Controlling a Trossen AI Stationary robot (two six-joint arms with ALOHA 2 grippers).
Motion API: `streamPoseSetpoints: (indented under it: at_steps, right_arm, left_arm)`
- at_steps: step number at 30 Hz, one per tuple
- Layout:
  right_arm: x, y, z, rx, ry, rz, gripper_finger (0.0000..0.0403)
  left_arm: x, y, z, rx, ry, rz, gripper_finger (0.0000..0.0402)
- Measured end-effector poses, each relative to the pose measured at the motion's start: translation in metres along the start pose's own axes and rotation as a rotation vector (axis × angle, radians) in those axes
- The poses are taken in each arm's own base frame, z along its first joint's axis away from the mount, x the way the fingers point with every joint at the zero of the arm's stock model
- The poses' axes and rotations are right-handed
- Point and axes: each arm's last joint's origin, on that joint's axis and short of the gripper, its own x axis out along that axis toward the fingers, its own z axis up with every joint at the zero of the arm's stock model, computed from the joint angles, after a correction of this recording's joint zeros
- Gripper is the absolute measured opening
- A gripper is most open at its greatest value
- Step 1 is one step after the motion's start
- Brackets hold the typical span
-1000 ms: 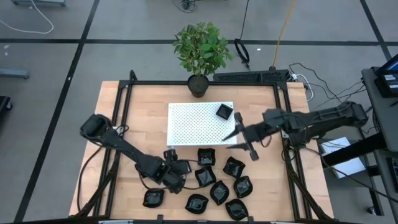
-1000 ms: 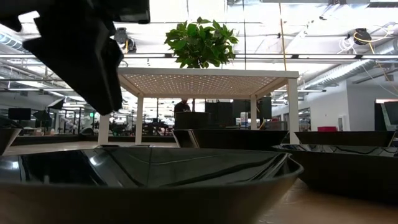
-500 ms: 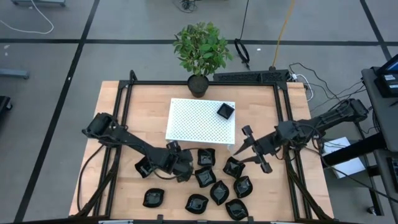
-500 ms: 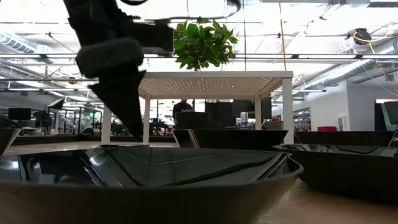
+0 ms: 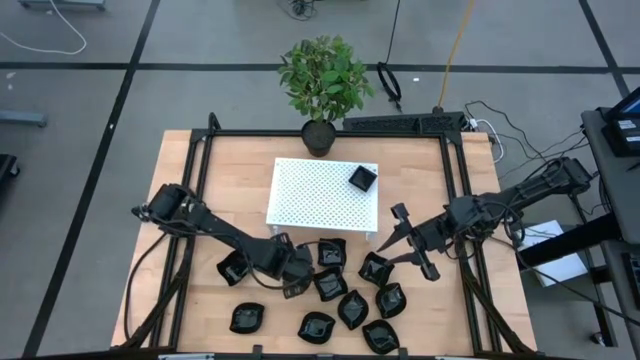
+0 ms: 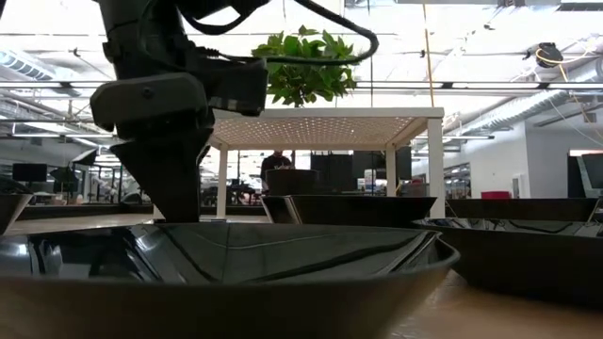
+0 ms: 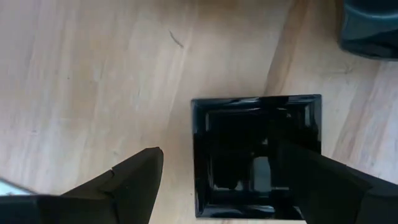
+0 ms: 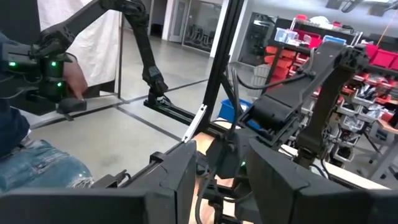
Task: Pick & Place Mini shaped plates
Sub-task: Stack the black square plate on top of the black square plate on the shelf
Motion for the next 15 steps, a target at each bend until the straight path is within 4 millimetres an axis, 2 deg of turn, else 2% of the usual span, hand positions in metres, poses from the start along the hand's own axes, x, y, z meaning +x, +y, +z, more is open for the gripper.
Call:
streamPoseSetpoints:
  at_steps: [10, 15]
  right_arm:
    - [0.0, 0.0001, -0.0004, 0.003, 0.005, 0.001, 0.013]
    - [0.0, 0.0001, -0.0007, 0.004, 0.007, 0.001, 0.013]
  left_arm:
    - [0.0035, -0.0066, 0.0009, 0.004, 0.039, -0.117, 0.032]
    - [0.0034, -0.0074, 0.0005, 0.04, 0.06, -0.153, 0.0281]
